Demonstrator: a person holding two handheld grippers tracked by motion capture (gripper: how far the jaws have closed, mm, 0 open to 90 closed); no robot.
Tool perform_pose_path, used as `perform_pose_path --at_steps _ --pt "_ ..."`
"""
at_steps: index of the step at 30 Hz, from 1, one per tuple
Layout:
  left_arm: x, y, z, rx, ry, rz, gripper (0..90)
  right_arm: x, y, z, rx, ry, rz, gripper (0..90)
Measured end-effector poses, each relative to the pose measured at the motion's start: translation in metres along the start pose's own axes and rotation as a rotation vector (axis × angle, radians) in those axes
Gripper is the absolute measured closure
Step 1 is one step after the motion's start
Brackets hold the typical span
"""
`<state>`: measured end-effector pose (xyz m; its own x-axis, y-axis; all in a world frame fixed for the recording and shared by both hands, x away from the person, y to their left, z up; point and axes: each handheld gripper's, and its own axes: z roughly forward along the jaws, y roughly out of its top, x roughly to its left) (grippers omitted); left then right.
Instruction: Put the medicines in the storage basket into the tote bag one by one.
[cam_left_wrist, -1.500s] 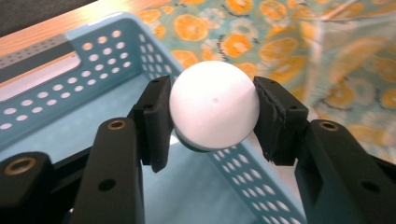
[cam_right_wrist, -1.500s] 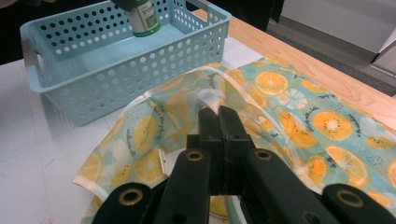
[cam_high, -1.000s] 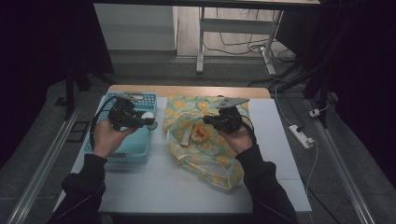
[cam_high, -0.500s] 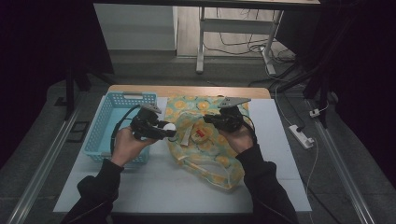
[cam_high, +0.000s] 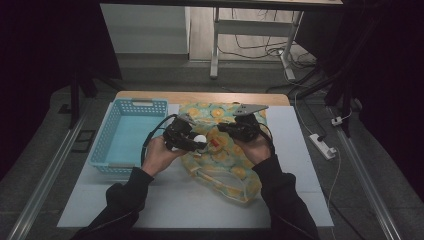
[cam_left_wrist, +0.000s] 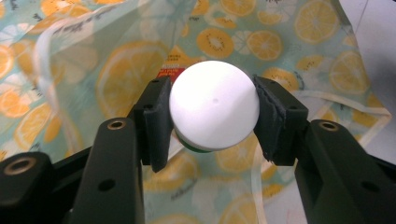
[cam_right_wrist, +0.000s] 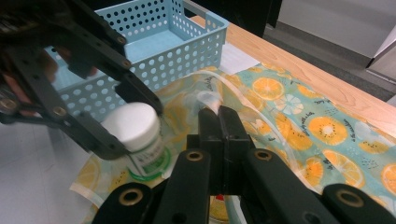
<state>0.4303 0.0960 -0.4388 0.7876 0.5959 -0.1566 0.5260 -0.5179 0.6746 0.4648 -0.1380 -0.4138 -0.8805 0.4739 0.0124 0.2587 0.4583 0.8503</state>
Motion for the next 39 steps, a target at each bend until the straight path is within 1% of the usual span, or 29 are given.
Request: perform_pose_path --at_steps 3,9,12,13,15,21,25,33,35,39 --pt "0.001 0.005 0.009 0.007 0.000 0.002 50.6 0.000 0.000 0.000 -0.001 0.000 -0.001 90.0" --pt "0.006 0.014 0.025 0.009 0.030 -0.003 50.6 0.001 0.000 0.000 -0.001 0.001 -0.002 90.0" --pt "0.010 0.017 0.030 0.006 0.048 -0.014 50.6 0.001 0.000 0.001 0.001 0.001 -0.004 90.0" --pt "0.012 0.018 0.032 0.006 0.056 -0.016 50.6 0.001 0.000 0.001 0.000 0.003 -0.005 90.0" --pt "0.016 0.019 0.034 -0.004 0.061 -0.033 50.6 0.002 0.000 0.001 0.000 0.004 -0.007 90.0" --pt "0.027 0.021 0.038 -0.013 0.102 -0.058 50.5 0.002 0.000 0.002 0.002 0.002 -0.008 90.0" --pt "0.032 0.021 0.041 -0.030 0.116 -0.080 50.5 0.002 0.000 0.003 0.009 -0.002 -0.007 90.0" --pt "0.040 0.019 0.046 -0.036 0.160 -0.094 50.4 0.002 -0.001 0.005 0.015 -0.009 -0.005 90.0" --pt "0.041 0.018 0.047 -0.044 0.168 -0.098 50.4 0.002 -0.001 0.005 0.014 -0.010 -0.003 90.0" --pt "0.043 0.017 0.050 -0.043 0.182 -0.102 50.4 0.002 -0.001 0.006 0.018 -0.010 -0.003 90.0"
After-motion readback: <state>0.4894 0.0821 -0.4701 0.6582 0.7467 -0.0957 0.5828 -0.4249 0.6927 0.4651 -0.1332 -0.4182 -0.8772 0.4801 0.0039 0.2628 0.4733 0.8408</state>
